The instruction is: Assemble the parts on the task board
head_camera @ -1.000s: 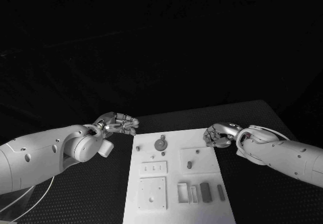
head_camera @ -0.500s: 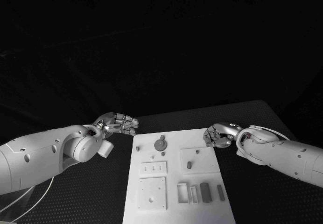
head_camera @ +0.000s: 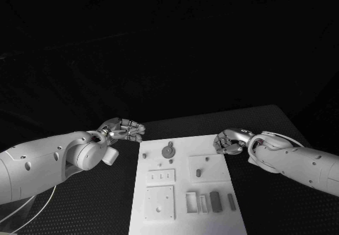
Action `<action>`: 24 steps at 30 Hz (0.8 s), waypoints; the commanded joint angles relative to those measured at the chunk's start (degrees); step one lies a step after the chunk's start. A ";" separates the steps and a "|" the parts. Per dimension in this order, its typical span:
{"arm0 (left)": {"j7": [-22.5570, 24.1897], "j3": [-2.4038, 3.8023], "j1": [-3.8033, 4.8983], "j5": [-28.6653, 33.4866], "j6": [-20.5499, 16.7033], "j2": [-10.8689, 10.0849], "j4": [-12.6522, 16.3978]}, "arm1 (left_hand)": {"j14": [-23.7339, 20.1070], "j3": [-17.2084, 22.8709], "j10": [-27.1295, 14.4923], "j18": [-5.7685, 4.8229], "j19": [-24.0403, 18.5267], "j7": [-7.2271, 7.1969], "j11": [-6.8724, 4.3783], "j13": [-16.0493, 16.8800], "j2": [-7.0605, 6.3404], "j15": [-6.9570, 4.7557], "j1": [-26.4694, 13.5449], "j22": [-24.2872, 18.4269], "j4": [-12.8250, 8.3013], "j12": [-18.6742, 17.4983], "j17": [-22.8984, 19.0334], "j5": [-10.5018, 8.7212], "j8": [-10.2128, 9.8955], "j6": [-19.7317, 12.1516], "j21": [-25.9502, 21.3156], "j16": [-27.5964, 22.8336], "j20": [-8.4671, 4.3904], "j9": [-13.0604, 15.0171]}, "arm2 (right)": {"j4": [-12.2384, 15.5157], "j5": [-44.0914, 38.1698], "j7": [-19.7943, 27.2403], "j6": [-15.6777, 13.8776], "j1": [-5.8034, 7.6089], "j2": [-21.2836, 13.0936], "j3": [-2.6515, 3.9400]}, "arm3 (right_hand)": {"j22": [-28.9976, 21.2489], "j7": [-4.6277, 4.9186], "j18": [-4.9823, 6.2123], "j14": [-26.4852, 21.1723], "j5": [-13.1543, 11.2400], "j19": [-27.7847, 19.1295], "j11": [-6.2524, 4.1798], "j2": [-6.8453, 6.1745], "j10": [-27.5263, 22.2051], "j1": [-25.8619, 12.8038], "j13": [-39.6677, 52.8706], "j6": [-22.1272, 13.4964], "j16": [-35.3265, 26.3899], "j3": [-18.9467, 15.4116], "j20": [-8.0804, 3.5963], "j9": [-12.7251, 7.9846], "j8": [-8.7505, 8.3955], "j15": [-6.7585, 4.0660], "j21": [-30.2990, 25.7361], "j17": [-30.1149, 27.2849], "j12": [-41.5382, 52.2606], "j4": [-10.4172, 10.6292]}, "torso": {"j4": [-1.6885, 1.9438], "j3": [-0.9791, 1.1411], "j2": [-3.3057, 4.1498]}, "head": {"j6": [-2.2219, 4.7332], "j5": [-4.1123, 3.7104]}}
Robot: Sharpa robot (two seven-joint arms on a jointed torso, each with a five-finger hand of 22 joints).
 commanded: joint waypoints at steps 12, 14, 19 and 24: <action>0.69 0.03 0.01 -0.11 0.36 0.02 0.11 | 0.16 -0.37 0.17 0.47 0.32 0.31 0.15 0.13 0.55 0.09 0.17 0.11 -0.02 -0.22 0.12 -0.06 -0.29 0.17 -0.30 -0.38 0.08 0.16 | -0.12 -0.07 -0.49 -0.78 -0.13 0.12 -0.05 | 1.02 -0.75 0.95 0.81 0.18 0.49 -1.92 2.35 1.37 -1.24 -0.51 5.12 0.31 0.46 -0.80 2.18 2.07 -1.86 0.81 -0.12 -0.03 0.07 | -0.04 0.03 -0.02 | -0.12 0.03; 1.25 0.03 0.01 -0.09 -0.90 0.02 0.19 | 0.20 -0.36 0.28 0.47 0.35 0.26 0.11 0.17 0.61 0.08 0.20 0.12 -0.02 -0.18 0.15 -0.06 -0.23 0.31 -0.31 -0.39 0.07 0.21 | -0.07 -0.07 -0.69 -1.24 -0.13 0.12 -0.05 | 1.00 -0.82 0.95 0.91 0.16 0.59 -2.00 2.29 1.51 -1.58 -0.56 5.23 0.33 0.38 -0.82 2.31 2.08 -1.95 0.86 -0.12 -0.07 0.19 | -0.01 0.02 -0.02 | -0.08 0.02; 1.14 0.03 0.01 -0.07 -0.60 0.01 0.11 | 0.47 -0.21 0.98 0.51 0.57 -0.26 -0.20 0.39 0.73 -0.01 0.50 0.22 -0.02 0.07 0.33 0.00 0.02 0.96 -0.30 -0.42 0.00 0.44 | 0.15 -0.06 -1.22 -2.30 -0.13 0.20 -0.04 | 0.98 -0.93 0.95 1.01 0.18 0.72 -2.11 2.24 1.69 -1.95 -0.62 5.42 0.35 0.37 -0.87 2.50 2.13 -2.05 0.90 -0.13 -0.12 0.29 | -0.03 0.04 -0.02 | -0.08 0.03; 0.72 0.03 0.02 -0.23 -0.07 0.09 0.20 | 0.47 -0.23 2.14 0.47 0.55 -0.52 -0.71 0.75 1.01 0.00 0.29 0.28 0.00 0.55 0.47 0.00 0.51 2.18 -0.42 -0.62 0.00 0.77 | 0.78 0.39 -1.83 -3.62 -0.10 0.06 0.01 | 0.96 -0.94 0.95 1.08 0.19 0.79 -2.14 2.31 1.77 -2.07 -0.64 5.34 0.36 0.43 -0.90 2.54 2.04 -2.10 0.91 -0.13 -0.15 0.36 | -0.08 -0.01 -0.02 | 0.02 0.04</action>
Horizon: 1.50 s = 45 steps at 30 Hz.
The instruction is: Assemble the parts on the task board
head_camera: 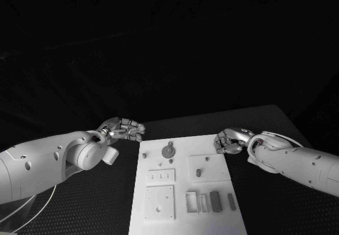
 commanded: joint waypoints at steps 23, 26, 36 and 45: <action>-9.12 0.10 1.30 -10.10 1.51 2.20 2.88 | 2.57 -2.77 4.85 0.86 2.26 -1.76 -2.18 2.88 1.55 -1.15 -5.28 1.87 0.16 1.24 3.78 -0.39 0.37 6.29 0.32 0.32 -1.15 0.91 | 11.77 -3.29 -9.22 -2.71 4.19 1.15 0.73 | 0.90 1.47 0.72 0.49 0.19 0.50 -0.42 -0.29 0.45 -0.78 -0.20 2.20 0.32 0.35 -0.52 1.72 -0.08 -0.51 0.32 -0.13 -0.40 0.14 | -0.54 -0.37 -0.57 | 1.50 0.51; -11.16 0.10 1.66 -11.32 2.28 2.88 4.12 | 2.68 -4.29 5.00 0.88 2.34 -1.82 -2.28 3.29 1.79 -1.28 -7.15 2.17 0.18 1.15 4.35 -0.39 0.03 6.53 0.35 0.28 -1.27 0.86 | 13.57 -4.28 -10.54 -2.76 4.34 2.05 0.73 | 0.89 1.47 0.72 0.50 0.19 0.51 -0.41 -0.31 0.47 -0.87 -0.22 2.19 0.30 0.35 -0.52 1.74 -0.11 -0.51 0.31 -0.14 -0.42 0.19 | -0.61 -0.53 -0.78 | 1.74 0.73; -16.84 0.08 2.09 -10.97 -1.33 5.69 5.62 | 2.51 -6.74 4.84 0.91 2.20 -1.70 -2.24 4.00 2.22 -1.26 -9.76 2.54 0.24 0.71 5.17 -0.48 -0.91 6.45 0.11 -0.22 -1.29 0.64 | 17.26 -6.43 -14.58 -3.20 4.48 4.86 0.74 | 0.87 1.45 0.72 0.61 0.19 0.61 -0.44 -0.73 0.53 -1.14 -0.26 2.23 0.25 0.36 -0.56 1.86 -0.18 -0.53 0.29 -0.18 -0.50 0.24 | -0.34 -0.86 -1.36 | 1.75 1.62; -19.47 0.07 2.09 -10.38 -0.38 6.94 6.29 | 2.41 -8.09 4.79 0.99 2.15 -1.58 -2.19 4.38 2.55 -1.15 -11.48 2.66 0.31 0.50 5.60 -0.70 -1.24 6.48 -0.11 -0.54 -1.17 0.52 | 19.27 -7.16 -16.26 -3.60 4.47 6.49 0.74 | 0.86 1.43 0.72 0.71 0.20 0.72 -0.45 -0.91 0.60 -1.22 -0.28 2.23 0.26 0.39 -0.61 1.92 -0.24 -0.56 0.32 -0.18 -0.52 0.26 | -0.35 -0.76 -1.35 | 1.68 1.64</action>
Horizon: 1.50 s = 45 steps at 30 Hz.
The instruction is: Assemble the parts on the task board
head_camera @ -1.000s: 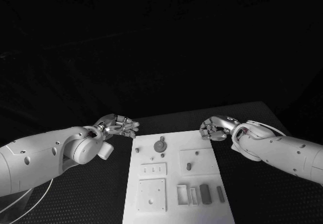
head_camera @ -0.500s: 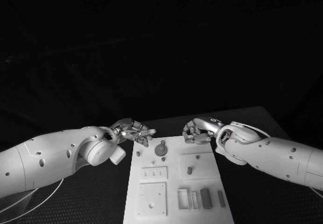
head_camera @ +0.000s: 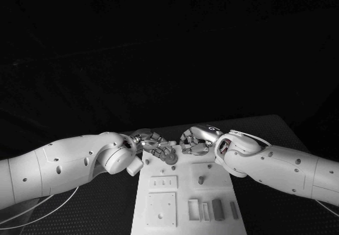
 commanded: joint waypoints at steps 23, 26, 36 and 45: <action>-2.95 0.00 0.08 -0.06 -0.97 1.81 -1.02 | 0.05 -0.89 0.05 0.68 0.05 0.07 0.15 0.28 0.27 0.27 -1.09 0.16 -0.06 -0.52 0.39 -0.24 -0.33 0.43 -0.34 -0.52 0.07 -0.02 | 2.76 -3.21 -2.61 -0.30 -0.02 2.04 0.04 | 0.83 1.62 0.71 0.47 0.21 0.44 -0.08 -0.46 0.30 -0.35 -0.09 2.02 0.26 0.36 -0.41 2.01 -0.18 -0.23 0.35 -0.09 -0.31 0.23 | 0.10 -0.06 0.04 | -0.54 0.12; -2.99 -0.02 0.07 0.06 -0.87 1.95 -1.17 | -0.06 -0.88 -0.07 0.67 -0.03 0.11 0.20 0.31 0.27 0.32 -0.86 0.17 -0.08 -0.61 0.44 -0.24 -0.42 0.32 -0.42 -0.63 0.11 -0.05 | 2.93 -3.49 -2.64 -0.26 -0.02 2.19 0.05 | 0.83 1.61 0.71 0.49 0.21 0.47 -0.09 -0.47 0.32 -0.36 -0.09 2.03 0.26 0.37 -0.42 2.02 -0.19 -0.24 0.36 -0.09 -0.31 0.24 | 0.11 -0.04 0.05 | -0.55 0.19; -2.99 -0.04 0.07 0.07 -0.07 2.08 -1.06 | -0.09 -0.86 -0.09 0.67 -0.06 0.14 0.23 0.36 0.32 0.34 -0.66 0.19 -0.09 -0.65 0.50 -0.24 -0.47 0.30 -0.46 -0.68 0.14 -0.06 | 3.18 -3.47 -2.83 -0.31 -0.04 2.61 0.05 | 0.82 1.59 0.71 0.57 0.21 0.55 -0.10 -0.50 0.38 -0.43 -0.10 2.08 0.27 0.41 -0.46 2.07 -0.21 -0.25 0.37 -0.10 -0.31 0.28 | 0.01 0.01 0.04 | -0.72 0.30; -2.98 -0.05 0.06 0.07 0.55 2.34 -0.93 | 0.00 -0.84 0.01 0.70 -0.01 0.10 0.19 0.47 0.42 0.33 -0.26 0.26 -0.10 -0.64 0.64 -0.24 -0.44 0.44 -0.47 -0.70 0.14 -0.02 | 3.04 -3.48 -2.85 -0.28 -0.05 3.33 0.05 | 0.82 1.58 0.71 0.62 0.21 0.61 -0.12 -0.52 0.43 -0.48 -0.11 2.11 0.26 0.45 -0.49 2.11 -0.23 -0.27 0.37 -0.10 -0.32 0.31 | 0.06 -0.03 0.07 | -0.83 0.22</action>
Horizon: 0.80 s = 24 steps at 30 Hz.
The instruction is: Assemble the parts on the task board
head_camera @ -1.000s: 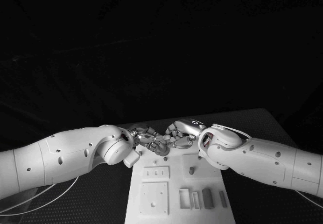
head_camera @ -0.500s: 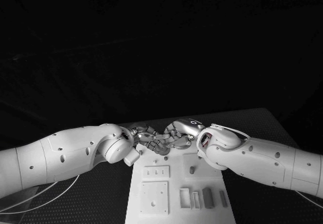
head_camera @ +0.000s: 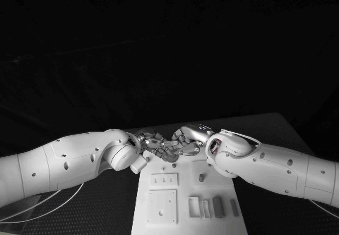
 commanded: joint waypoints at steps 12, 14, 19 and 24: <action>0.40 0.06 0.05 0.07 0.88 1.01 -0.22 | 0.24 -0.36 0.26 1.22 0.16 -0.10 0.09 0.25 0.34 0.26 0.51 0.18 -0.06 -0.12 0.28 -0.24 -0.11 0.60 -0.21 -0.21 0.10 0.03 | 0.85 -0.62 1.22 -0.05 -0.05 1.06 0.06 | 0.81 1.62 0.71 0.22 0.21 0.07 -0.16 -0.39 0.51 -0.38 -0.08 2.04 0.27 0.34 -0.31 0.42 0.37 -0.36 0.39 -0.07 -0.26 0.14 | -0.01 0.00 0.01 | -0.18 -0.03; 0.46 0.06 0.05 0.08 0.70 1.01 -0.26 | 0.30 -0.34 0.31 1.24 0.21 -0.13 0.06 0.29 0.41 0.23 0.58 0.20 -0.07 -0.10 0.33 -0.24 -0.09 0.66 -0.20 -0.20 0.08 0.04 | 0.74 -0.62 1.22 0.24 -0.05 1.11 0.06 | 0.81 1.62 0.71 0.23 0.20 0.08 -0.16 -0.40 0.52 -0.38 -0.08 2.05 0.26 0.35 -0.32 0.43 0.36 -0.37 0.39 -0.07 -0.26 0.14 | -0.04 -0.01 0.01 | -0.15 -0.05; 0.66 0.06 0.05 0.32 0.48 1.05 -0.24 | 0.56 0.12 0.55 1.29 0.37 -0.26 -0.07 0.48 0.89 0.11 1.43 0.33 -0.11 -0.05 0.57 -0.22 -0.02 0.94 -0.17 -0.17 -0.01 0.10 | 0.45 -0.62 1.20 0.69 -0.07 1.47 0.05 | 0.81 1.61 0.71 0.25 0.20 0.09 -0.17 -0.41 0.53 -0.39 -0.08 2.07 0.26 0.36 -0.33 0.44 0.36 -0.37 0.39 -0.07 -0.26 0.14 | -0.04 0.00 0.00 | -0.22 -0.04; 0.81 0.06 0.05 0.65 0.42 1.09 -0.24 | 0.71 0.58 0.69 1.25 0.47 -0.35 -0.14 0.62 1.43 0.05 1.97 0.42 -0.10 -0.05 0.74 -0.19 0.02 1.16 -0.17 -0.18 -0.05 0.14 | 0.24 -0.63 1.16 0.90 -0.16 1.69 0.05 | 0.81 1.60 0.71 0.26 0.20 0.11 -0.18 -0.41 0.55 -0.41 -0.08 2.09 0.26 0.37 -0.34 0.46 0.36 -0.38 0.39 -0.07 -0.27 0.14 | 0.03 0.02 -0.01 | -0.30 -0.06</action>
